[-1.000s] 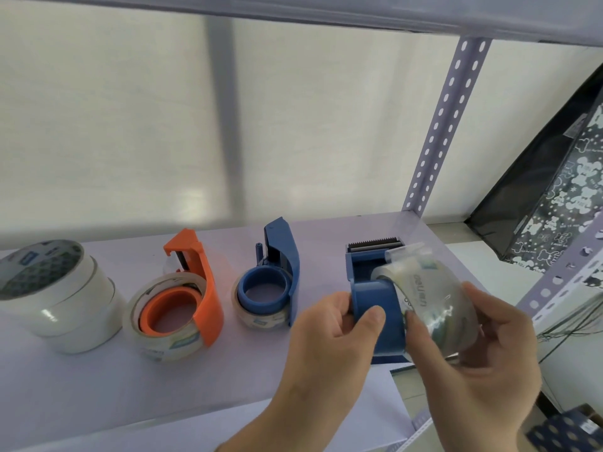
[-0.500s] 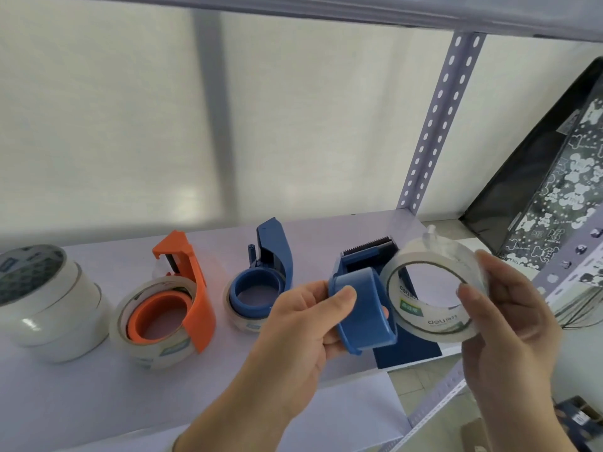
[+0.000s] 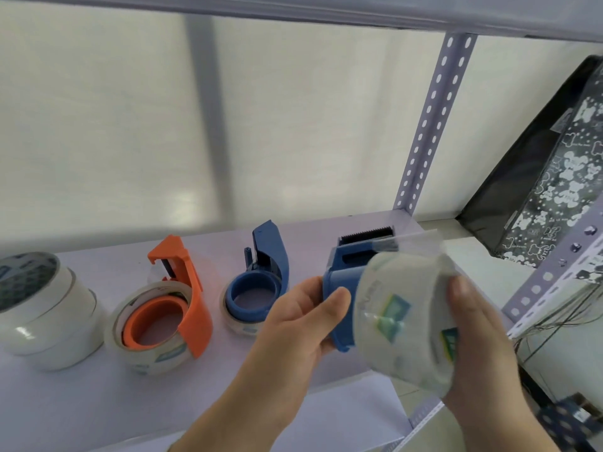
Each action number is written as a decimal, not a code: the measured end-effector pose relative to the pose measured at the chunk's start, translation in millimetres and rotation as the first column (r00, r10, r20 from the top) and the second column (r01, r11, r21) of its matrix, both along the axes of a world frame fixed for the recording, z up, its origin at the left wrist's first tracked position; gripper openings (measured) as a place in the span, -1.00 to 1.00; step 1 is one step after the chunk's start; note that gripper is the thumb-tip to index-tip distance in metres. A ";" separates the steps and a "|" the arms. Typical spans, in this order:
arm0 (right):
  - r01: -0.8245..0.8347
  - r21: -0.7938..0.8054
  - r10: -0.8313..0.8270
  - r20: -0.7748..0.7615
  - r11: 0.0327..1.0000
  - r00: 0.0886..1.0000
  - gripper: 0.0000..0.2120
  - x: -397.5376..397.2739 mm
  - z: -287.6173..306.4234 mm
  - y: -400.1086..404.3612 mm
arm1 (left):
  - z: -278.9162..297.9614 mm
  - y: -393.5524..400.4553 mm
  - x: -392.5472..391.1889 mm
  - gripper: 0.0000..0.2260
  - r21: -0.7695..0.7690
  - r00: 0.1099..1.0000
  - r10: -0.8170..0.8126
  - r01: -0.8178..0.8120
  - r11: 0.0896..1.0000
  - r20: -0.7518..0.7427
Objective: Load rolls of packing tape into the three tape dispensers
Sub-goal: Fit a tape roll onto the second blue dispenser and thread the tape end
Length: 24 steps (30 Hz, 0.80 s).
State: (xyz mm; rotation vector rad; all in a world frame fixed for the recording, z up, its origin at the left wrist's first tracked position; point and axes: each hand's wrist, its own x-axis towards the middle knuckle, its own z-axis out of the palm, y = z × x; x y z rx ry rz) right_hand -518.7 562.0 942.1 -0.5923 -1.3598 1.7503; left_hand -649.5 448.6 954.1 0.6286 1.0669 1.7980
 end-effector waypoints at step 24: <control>0.091 0.790 -0.368 0.176 0.606 0.913 -0.72 -21.7 -31.0 -4.1 | -3.9 -4.2 18.4 -0.61 0.014 0.915 -0.140 0.157 0.987 -0.377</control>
